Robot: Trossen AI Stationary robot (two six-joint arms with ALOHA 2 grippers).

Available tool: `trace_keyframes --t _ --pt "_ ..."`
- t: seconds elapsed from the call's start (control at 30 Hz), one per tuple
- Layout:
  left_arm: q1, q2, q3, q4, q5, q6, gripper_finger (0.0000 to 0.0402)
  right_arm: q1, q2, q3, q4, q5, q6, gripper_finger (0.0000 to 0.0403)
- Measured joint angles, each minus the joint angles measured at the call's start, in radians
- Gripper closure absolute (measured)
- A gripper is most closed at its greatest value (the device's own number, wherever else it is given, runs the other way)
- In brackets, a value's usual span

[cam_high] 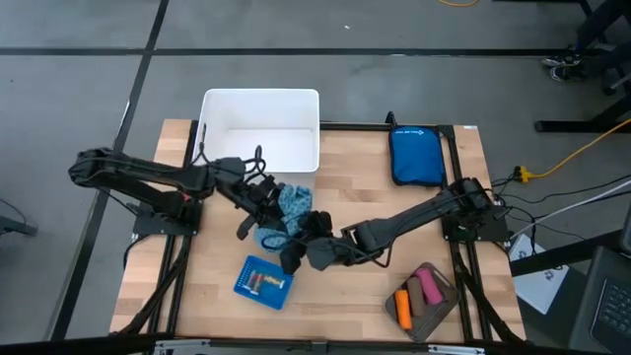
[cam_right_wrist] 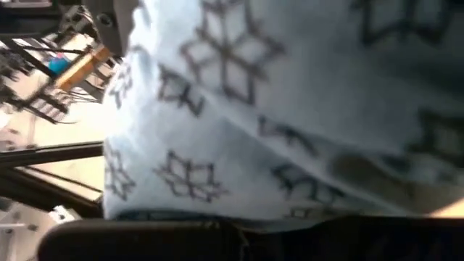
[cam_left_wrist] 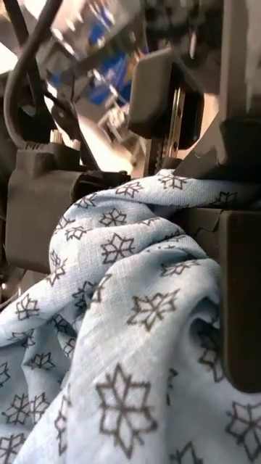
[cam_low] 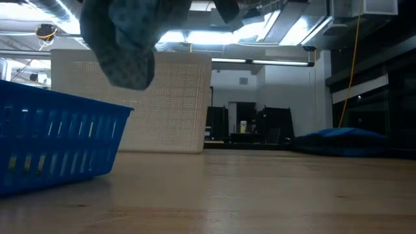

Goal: Pick & Place Medicine items
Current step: Put the blue patient gown into the white bin

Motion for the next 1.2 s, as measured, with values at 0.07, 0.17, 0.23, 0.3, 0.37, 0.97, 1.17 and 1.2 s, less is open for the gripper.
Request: trace_keyframes --t 0.07,0.17,0.23,0.3,0.37,0.97,1.17,1.2 --pt "0.002 -0.028 0.031 -0.08 -0.011 0.038 0.0396 -0.013 0.001 0.04 -0.046 -0.005 -0.03 0.0368" --pt "0.008 -0.069 0.089 -0.186 -0.03 0.073 0.0396 -0.033 0.002 0.121 -0.109 -0.033 -0.108 0.0368" --pt "0.022 -0.101 0.128 -0.252 -0.045 0.103 0.0396 -0.052 0.002 0.182 -0.158 -0.044 -0.16 0.0368" --pt "0.038 -0.138 0.169 -0.33 -0.077 0.144 0.0396 -0.077 0.002 0.24 -0.22 -0.048 -0.202 0.0368" --pt "0.058 -0.174 0.218 -0.423 -0.118 0.19 0.0396 -0.109 0.002 0.289 -0.273 -0.053 -0.232 0.0368" --pt "0.61 -0.209 0.406 -0.837 0.091 0.414 0.0396 -0.485 0.005 0.474 -0.262 -0.479 -0.403 0.0368" --pt "0.79 -0.125 0.404 -0.892 0.154 0.467 0.0396 -0.567 0.035 0.474 -0.285 -0.548 -0.393 0.0368" --pt "0.805 -0.113 0.403 -0.893 0.153 0.466 0.0396 -0.576 0.042 0.474 -0.301 -0.553 -0.391 0.0368"
